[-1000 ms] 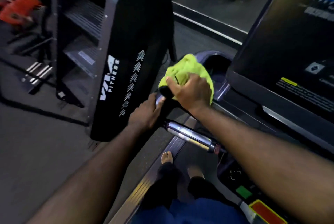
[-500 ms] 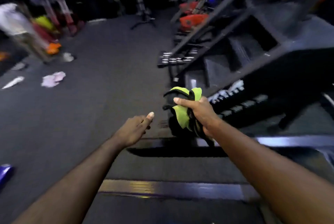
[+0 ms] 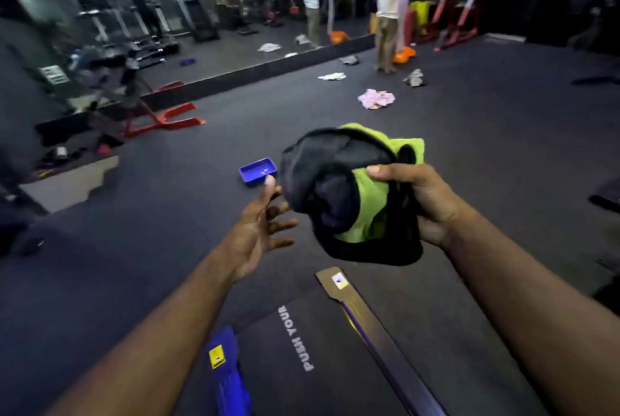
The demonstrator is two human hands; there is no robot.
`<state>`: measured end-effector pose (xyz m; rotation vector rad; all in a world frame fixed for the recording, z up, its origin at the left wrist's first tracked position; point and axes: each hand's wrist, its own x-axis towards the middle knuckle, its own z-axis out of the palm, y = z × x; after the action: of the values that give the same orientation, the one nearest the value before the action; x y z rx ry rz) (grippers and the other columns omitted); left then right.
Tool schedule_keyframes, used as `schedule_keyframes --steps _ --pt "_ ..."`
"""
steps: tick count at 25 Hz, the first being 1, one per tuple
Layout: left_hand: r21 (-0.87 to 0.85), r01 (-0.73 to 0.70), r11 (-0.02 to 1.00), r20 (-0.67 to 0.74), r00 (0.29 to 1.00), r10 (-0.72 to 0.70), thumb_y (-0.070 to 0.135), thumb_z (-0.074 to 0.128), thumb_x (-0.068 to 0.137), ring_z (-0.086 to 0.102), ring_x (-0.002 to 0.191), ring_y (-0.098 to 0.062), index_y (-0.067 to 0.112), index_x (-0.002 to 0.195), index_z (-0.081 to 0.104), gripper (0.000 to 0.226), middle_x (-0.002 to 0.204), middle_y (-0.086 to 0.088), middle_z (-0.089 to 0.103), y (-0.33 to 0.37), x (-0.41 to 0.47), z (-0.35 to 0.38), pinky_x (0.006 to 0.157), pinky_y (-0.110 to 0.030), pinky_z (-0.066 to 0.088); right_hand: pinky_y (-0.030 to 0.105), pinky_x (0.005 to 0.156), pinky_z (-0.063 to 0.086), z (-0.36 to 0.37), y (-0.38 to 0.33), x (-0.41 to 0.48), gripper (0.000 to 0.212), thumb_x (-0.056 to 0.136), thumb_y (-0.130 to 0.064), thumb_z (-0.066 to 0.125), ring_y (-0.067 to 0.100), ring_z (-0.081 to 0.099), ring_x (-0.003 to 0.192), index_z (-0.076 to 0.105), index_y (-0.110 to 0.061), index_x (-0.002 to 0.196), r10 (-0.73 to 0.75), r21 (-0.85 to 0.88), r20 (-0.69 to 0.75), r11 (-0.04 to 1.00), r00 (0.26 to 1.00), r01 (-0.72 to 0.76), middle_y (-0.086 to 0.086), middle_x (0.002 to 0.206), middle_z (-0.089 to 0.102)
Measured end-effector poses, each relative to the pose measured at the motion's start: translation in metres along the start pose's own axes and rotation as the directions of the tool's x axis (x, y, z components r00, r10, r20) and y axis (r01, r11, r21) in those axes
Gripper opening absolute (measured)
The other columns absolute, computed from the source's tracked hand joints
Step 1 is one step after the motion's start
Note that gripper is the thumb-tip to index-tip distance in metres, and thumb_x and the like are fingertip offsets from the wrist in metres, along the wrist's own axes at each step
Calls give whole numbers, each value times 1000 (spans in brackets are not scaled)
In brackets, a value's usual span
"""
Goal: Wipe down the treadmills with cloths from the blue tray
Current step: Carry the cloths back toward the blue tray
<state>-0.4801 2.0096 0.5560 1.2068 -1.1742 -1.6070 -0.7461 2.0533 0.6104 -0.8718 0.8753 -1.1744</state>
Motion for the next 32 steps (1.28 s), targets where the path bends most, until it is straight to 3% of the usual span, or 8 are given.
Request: schedule_keyframes --steps 5,8,12,15,18,21,24,32 --pt "-316 -50 947 -2 999 52 51 54 98 66 127 -32 11 140 64 59 136 -14 69 36 44 -60 104 -55 54 61 107 51 55 26 140 34 85 -9 81 29 74 104 76 -6 119 -82 -250 -140 967 987 45 14 115 78" --pt "-144 -169 975 -52 985 163 38 62 102 61 133 -34 12 146 58 51 141 -15 66 50 109 -76 114 -56 47 57 109 52 74 35 223 39 92 -31 79 27 74 111 75 -9 124 -45 -174 -85 984 995 30 10 118 78" --pt "217 -278 936 72 960 269 43 66 98 59 137 -20 14 149 56 60 148 -8 62 79 190 -72 113 -33 48 44 108 49 83 22 317 92 90 -78 52 30 65 120 60 0 138 177 -81 315 984 932 -160 15 130 67" --pt "246 -211 946 -34 974 226 53 60 100 67 124 -9 10 134 69 56 135 -1 71 111 245 -96 103 -26 49 37 88 59 85 9 394 37 97 -28 72 31 65 108 64 -1 121 162 -109 245 984 956 -139 17 114 70" --pt "326 -244 913 -136 944 301 44 72 92 59 135 -12 10 108 83 39 144 0 65 133 284 -145 115 -42 46 46 84 65 93 -1 462 38 80 11 73 32 73 95 69 0 117 106 -264 20 960 994 -97 26 109 76" --pt "487 -204 849 -305 871 385 30 79 93 67 118 1 17 106 84 19 126 9 74 153 323 -215 110 -44 52 43 83 64 119 -6 533 38 73 8 77 24 75 88 72 -14 104 28 -488 -15 872 999 -32 9 96 79" --pt "620 -133 773 -334 847 413 30 81 91 72 101 2 22 102 84 14 108 13 79 174 358 -292 101 -38 58 45 80 65 155 -8 605 29 63 -17 76 22 75 84 71 -29 89 -117 -766 2 639 993 76 -4 81 77" --pt "751 -111 650 -255 860 442 39 79 91 70 94 6 26 114 78 26 102 16 75 236 461 -430 89 -29 61 30 88 53 234 -29 742 60 70 -30 88 25 68 107 68 -26 127 -285 -914 -10 392 958 107 7 116 74"
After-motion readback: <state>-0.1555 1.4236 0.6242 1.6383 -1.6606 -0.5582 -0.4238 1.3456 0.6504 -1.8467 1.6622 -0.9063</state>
